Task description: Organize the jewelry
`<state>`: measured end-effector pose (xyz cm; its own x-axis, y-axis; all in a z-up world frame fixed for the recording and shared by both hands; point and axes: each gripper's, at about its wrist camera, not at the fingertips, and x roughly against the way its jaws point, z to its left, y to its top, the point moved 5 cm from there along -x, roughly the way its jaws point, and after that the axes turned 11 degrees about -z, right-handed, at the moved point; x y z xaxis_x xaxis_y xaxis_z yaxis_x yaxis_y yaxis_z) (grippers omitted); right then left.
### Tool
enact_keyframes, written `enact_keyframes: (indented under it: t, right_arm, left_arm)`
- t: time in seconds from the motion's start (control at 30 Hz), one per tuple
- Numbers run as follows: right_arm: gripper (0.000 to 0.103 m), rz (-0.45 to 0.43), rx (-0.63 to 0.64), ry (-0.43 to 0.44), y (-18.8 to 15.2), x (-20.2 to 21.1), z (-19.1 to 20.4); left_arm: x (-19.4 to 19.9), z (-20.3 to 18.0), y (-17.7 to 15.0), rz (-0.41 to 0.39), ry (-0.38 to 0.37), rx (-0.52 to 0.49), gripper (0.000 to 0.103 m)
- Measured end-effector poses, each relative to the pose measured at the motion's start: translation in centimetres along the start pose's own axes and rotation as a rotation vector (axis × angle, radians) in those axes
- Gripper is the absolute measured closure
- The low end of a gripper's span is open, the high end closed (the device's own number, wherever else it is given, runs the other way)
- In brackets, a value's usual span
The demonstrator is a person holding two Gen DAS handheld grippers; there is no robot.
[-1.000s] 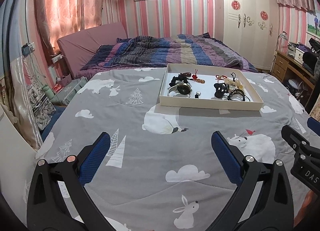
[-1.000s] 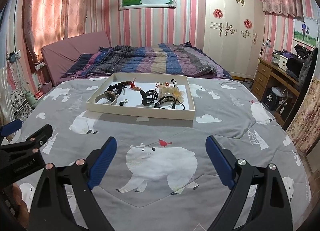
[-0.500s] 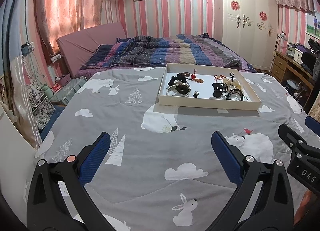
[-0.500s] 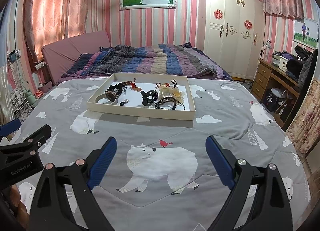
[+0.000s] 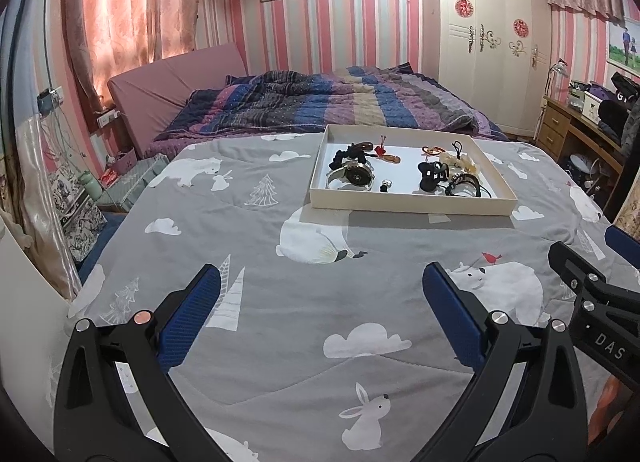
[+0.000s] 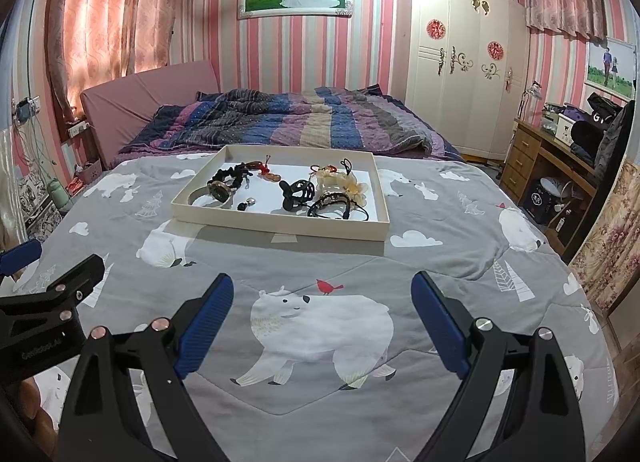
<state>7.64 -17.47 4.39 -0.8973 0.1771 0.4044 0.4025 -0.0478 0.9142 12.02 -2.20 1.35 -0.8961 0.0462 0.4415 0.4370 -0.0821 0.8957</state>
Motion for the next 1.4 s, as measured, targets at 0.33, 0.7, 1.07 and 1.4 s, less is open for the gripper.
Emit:
enact_keyframes:
  t: [0.33, 0.7, 1.07, 1.4]
  right_arm:
    - [0.012, 0.000, 0.001, -0.001, -0.06, -0.19, 0.08]
    - [0.012, 0.002, -0.006, -0.002, -0.08, -0.19, -0.08]
    - [0.012, -0.002, -0.005, -0.007, 0.01, -0.01, -0.12]
    - [0.012, -0.005, -0.005, -0.008, 0.09, 0.10, -0.11]
  left_arm:
    - [0.07, 0.06, 0.03, 0.006, 0.001, 0.003, 0.003]
    - [0.10, 0.23, -0.05, 0.007, 0.007, 0.002, 0.003]
    - [0.30, 0.42, 0.06, 0.003, 0.016, 0.001, 0.003]
    - [0.43, 0.42, 0.06, 0.003, 0.020, 0.002, 0.003]
